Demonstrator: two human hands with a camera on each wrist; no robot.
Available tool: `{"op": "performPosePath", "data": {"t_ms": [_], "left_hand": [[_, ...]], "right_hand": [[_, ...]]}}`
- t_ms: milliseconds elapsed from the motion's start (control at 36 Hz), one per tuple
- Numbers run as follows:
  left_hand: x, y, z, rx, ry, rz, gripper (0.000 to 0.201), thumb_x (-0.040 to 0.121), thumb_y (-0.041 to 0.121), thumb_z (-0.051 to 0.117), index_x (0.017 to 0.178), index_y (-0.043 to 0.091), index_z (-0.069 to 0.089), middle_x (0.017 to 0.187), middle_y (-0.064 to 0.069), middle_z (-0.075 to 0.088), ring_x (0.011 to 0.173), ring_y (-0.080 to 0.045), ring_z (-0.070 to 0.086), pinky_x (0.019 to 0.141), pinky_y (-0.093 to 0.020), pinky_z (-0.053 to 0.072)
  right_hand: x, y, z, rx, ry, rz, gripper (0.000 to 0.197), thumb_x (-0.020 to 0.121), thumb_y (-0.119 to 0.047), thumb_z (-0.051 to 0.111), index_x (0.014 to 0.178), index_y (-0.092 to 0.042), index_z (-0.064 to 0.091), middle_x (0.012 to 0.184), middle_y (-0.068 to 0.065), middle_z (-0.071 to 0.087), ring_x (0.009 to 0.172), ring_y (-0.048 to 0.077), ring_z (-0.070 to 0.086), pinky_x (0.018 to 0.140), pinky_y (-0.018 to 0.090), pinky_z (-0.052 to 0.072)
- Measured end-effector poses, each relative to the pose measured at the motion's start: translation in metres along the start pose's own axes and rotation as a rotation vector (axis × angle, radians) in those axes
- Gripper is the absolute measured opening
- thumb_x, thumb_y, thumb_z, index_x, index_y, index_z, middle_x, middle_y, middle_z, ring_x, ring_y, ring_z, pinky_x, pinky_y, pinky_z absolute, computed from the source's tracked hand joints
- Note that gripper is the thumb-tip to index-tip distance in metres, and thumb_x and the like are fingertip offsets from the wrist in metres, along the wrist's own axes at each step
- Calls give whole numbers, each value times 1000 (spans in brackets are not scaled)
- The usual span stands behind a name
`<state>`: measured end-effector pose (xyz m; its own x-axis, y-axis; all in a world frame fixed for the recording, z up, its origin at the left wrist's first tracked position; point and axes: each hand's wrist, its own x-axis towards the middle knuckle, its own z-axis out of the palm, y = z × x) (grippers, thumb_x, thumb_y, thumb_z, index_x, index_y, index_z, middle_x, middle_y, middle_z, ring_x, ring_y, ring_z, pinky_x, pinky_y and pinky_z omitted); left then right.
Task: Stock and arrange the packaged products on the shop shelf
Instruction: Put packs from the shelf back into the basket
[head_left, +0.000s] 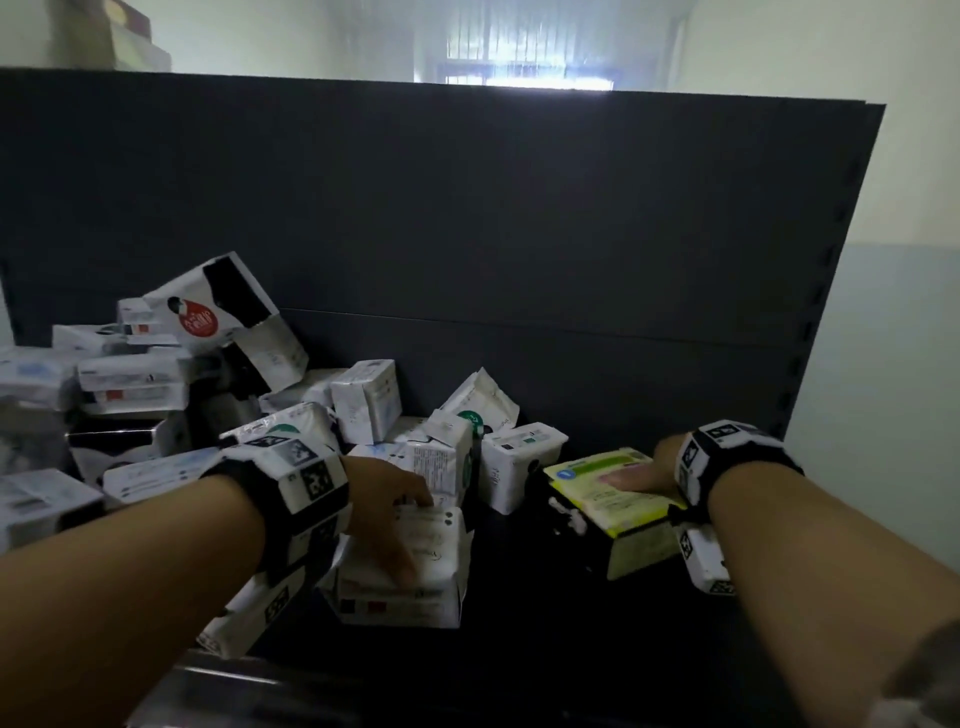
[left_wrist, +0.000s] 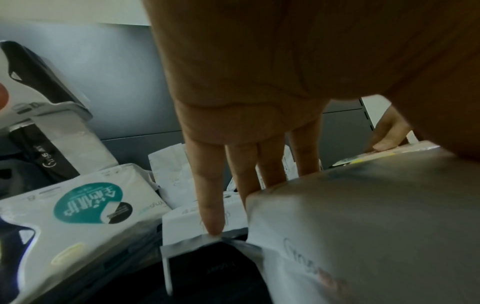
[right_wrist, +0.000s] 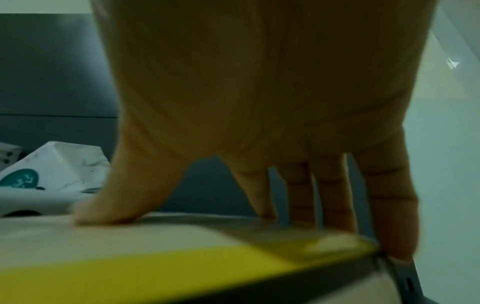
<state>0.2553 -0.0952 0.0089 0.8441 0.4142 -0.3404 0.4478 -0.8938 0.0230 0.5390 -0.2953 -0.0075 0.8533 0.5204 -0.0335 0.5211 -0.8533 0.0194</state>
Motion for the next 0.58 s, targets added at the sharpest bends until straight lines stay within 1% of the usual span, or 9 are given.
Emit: {"op": "performPosePath", "data": {"t_ms": [56, 111, 139, 222, 278, 361, 444, 528, 583], "left_hand": [[1, 1, 0, -1, -1, 7, 90, 60, 61, 78, 138, 44, 35, 138, 12, 44, 125, -11, 44, 107, -28, 33], [4, 1, 2, 13, -5, 5, 90, 61, 59, 78, 138, 43, 35, 138, 11, 44, 126, -11, 44, 107, -28, 33], [4, 2, 1, 10, -8, 3, 90, 61, 59, 78, 138, 42, 35, 138, 11, 44, 126, -11, 44, 107, -28, 33], [8, 1, 1, -1, 6, -1, 88, 63, 58, 78, 138, 41, 36, 137, 11, 45, 125, -11, 44, 101, -23, 32], [9, 1, 1, -3, 2, -4, 86, 64, 57, 78, 137, 41, 37, 136, 11, 45, 124, -11, 44, 98, -22, 31], [10, 2, 0, -7, -14, -5, 85, 64, 56, 78, 137, 41, 37, 136, 12, 46, 122, -11, 45, 93, -21, 31], [11, 2, 0, 8, -8, -1, 86, 62, 57, 79, 136, 42, 37, 136, 12, 46, 121, -12, 46, 93, -22, 32], [11, 0, 2, 9, 7, 3, 85, 61, 59, 79, 134, 44, 38, 135, 12, 47, 120, -11, 46, 96, -24, 34], [11, 0, 2, -5, 0, 6, 84, 61, 57, 80, 133, 44, 39, 133, 12, 47, 116, -11, 46, 96, -25, 35]], "right_hand": [[-2, 5, -6, -35, -65, 30, 62, 65, -82, 57, 70, -20, 52, 75, 0, 49, 82, 21, 44, 77, 33, 37], [-9, 7, -18, -67, -250, 51, 68, 62, -90, 49, 60, -22, 47, 64, -2, 45, 67, 16, 49, 71, 28, 39], [-10, 7, -23, -100, -299, 47, 75, 51, -96, 45, 58, -22, 53, 61, -2, 51, 62, 14, 51, 67, 27, 42], [-6, 6, -25, -90, -288, -37, 110, 26, -103, 36, 81, -15, 73, 84, 2, 72, 81, 19, 65, 78, 30, 50], [-10, -1, -25, -26, -247, -75, 125, 34, -102, 32, 111, -10, 69, 114, 8, 69, 105, 24, 63, 96, 37, 47], [-24, -16, -24, 37, -231, -106, 111, 64, -91, 41, 145, -15, 40, 149, 6, 42, 134, 25, 42, 111, 38, 33], [-34, -25, -21, 4, -288, -125, 111, 62, -86, 53, 145, -13, 39, 150, 6, 41, 135, 26, 40, 112, 39, 32], [-40, -30, -22, -44, -285, -144, 138, 30, -97, 54, 138, -11, 49, 142, 8, 51, 129, 26, 48, 109, 41, 38], [-41, -29, -22, -90, -289, -160, 141, 13, -99, 49, 123, -12, 60, 126, 5, 63, 113, 22, 59, 95, 36, 48]]}}
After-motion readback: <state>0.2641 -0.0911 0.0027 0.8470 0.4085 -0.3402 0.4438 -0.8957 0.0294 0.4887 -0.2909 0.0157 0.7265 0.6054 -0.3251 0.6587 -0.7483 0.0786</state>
